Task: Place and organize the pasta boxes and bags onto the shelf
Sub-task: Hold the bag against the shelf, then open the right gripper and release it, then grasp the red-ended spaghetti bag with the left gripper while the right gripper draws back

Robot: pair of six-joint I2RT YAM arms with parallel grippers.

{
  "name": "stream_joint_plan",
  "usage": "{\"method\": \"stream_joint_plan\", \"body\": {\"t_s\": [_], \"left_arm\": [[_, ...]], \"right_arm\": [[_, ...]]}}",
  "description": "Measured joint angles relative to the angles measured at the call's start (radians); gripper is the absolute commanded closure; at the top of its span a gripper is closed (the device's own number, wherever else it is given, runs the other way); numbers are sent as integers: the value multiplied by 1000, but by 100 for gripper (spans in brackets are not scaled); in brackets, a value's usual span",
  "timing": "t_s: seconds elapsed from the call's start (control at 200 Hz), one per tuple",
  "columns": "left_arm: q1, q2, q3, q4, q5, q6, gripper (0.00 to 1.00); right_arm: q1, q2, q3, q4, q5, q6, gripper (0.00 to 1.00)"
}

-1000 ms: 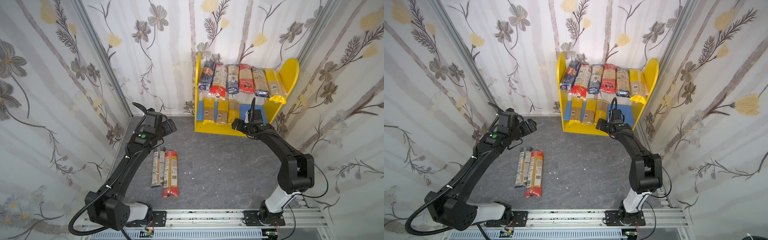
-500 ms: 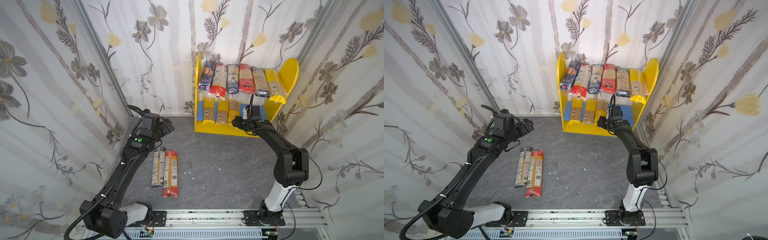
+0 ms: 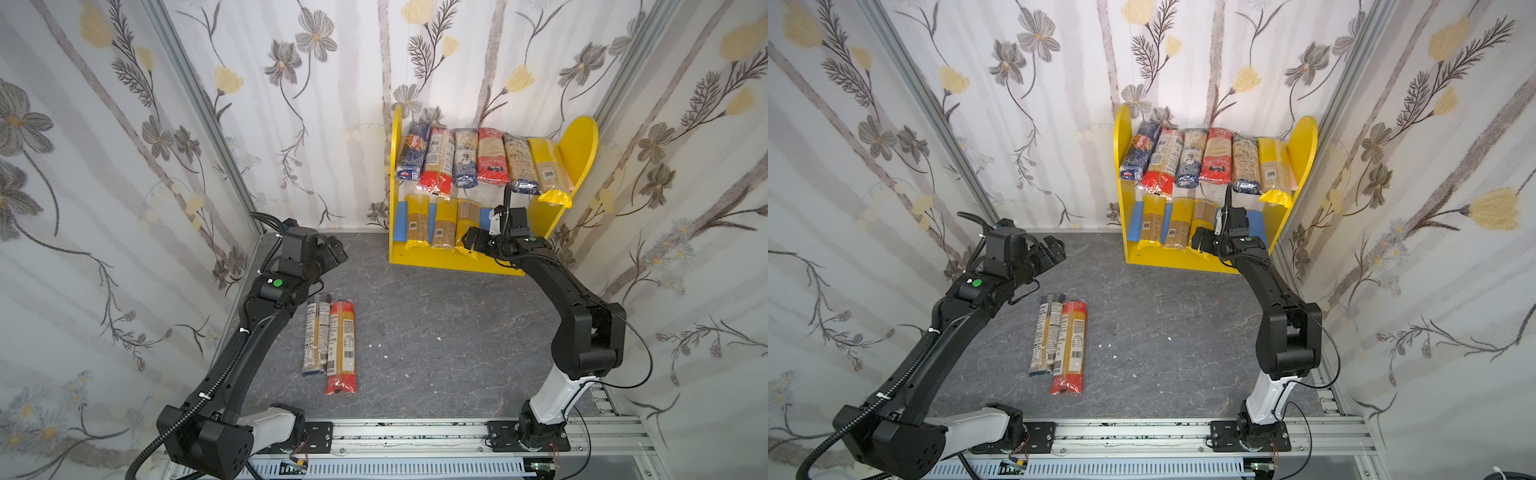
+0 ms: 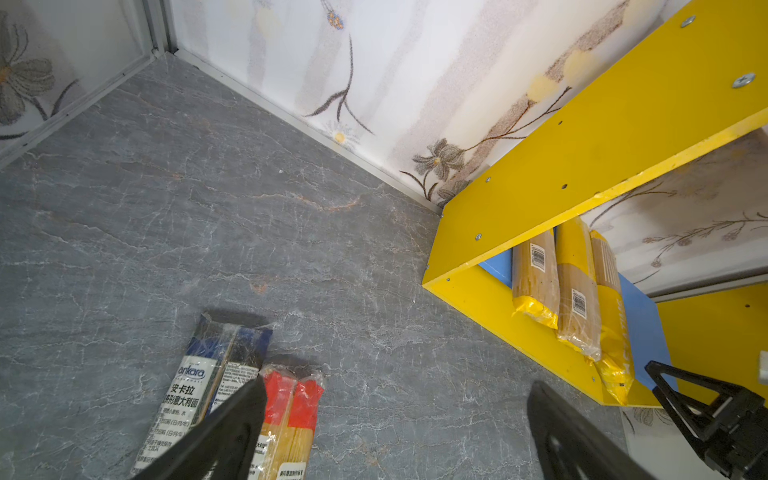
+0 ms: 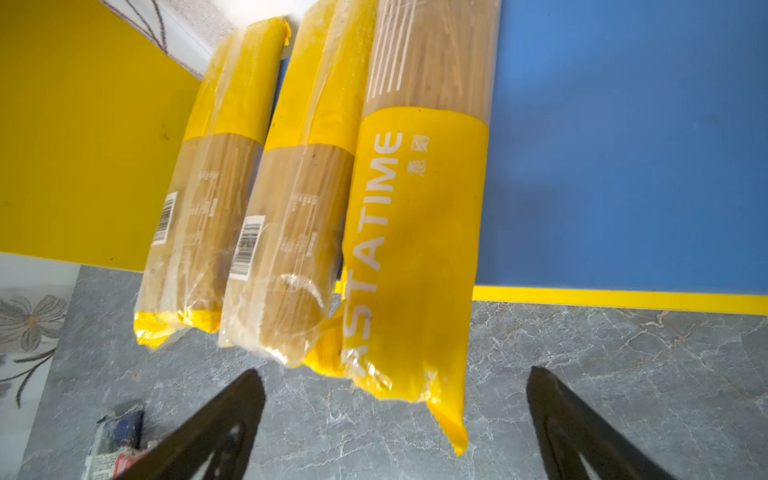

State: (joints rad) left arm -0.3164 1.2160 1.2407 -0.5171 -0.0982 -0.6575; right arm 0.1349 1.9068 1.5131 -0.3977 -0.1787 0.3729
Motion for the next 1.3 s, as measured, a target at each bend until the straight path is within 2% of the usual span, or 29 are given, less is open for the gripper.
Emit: {"method": "stream_joint_plan", "body": {"t_s": [0.41, 0.624, 0.894, 1.104, 1.299], "left_arm": [[-239, -97, -312, -11, -104, -221, 0], [-287, -153, -436, -20, -119, -315, 0], [-297, -172, -531, -31, -90, -348, 0], [-354, -214, -647, -46, -53, -375, 0], [-444, -241, -734, -57, -64, -450, 0]], "right_arm": [[43, -146, -186, -15, -12, 47, 0], [77, -191, -200, -38, 23, 64, 0], [234, -232, -205, -121, 59, 84, 0], [356, -303, -224, -183, 119, 152, 0], [457, -462, -335, -228, 208, 238, 0]]}}
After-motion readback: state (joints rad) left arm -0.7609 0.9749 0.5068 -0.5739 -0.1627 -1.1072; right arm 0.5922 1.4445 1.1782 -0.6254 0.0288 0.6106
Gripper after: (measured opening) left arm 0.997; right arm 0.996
